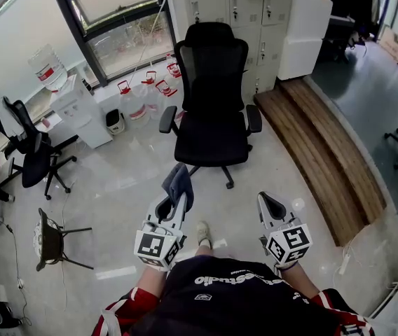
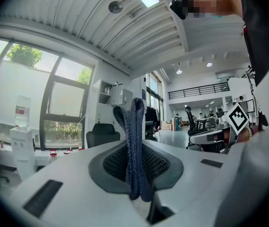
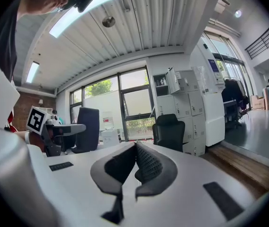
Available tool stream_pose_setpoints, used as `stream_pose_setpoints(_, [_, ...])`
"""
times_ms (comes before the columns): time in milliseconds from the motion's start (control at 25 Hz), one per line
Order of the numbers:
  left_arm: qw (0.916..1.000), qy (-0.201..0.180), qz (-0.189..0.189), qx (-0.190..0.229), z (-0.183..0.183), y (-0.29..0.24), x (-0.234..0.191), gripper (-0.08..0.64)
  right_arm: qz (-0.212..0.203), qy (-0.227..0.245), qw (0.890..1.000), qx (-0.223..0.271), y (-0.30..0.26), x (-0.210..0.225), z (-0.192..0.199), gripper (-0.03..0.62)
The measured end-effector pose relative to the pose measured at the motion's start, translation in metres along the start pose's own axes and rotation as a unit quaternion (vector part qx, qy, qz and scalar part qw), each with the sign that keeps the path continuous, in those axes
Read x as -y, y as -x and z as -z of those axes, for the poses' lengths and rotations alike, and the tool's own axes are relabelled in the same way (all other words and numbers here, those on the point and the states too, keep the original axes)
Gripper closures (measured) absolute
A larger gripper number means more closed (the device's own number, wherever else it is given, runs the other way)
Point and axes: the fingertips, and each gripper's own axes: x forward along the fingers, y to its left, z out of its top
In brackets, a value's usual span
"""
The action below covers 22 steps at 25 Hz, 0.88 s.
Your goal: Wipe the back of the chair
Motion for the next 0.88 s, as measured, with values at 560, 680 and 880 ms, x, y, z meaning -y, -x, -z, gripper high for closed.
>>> stream_pose_setpoints(560, [0.9999,0.008,0.000,-0.010,-0.002,-0.043,-0.051,0.499,-0.001,-0.018,1.000,-0.013,-0.061,0.014,-0.006,0.577])
stream_pose_setpoints(680, [0.9999,0.011,-0.001,-0.012,-0.004,-0.064,-0.077,0.499,-0.006,-0.024,1.000,-0.015,-0.094,0.017,-0.013,0.577])
stream_pose_setpoints(880, [0.9998,0.016,0.003,-0.014,-0.008,-0.101,-0.129,0.499,-0.007,-0.018,1.000,-0.017,-0.159,0.020,-0.030,0.577])
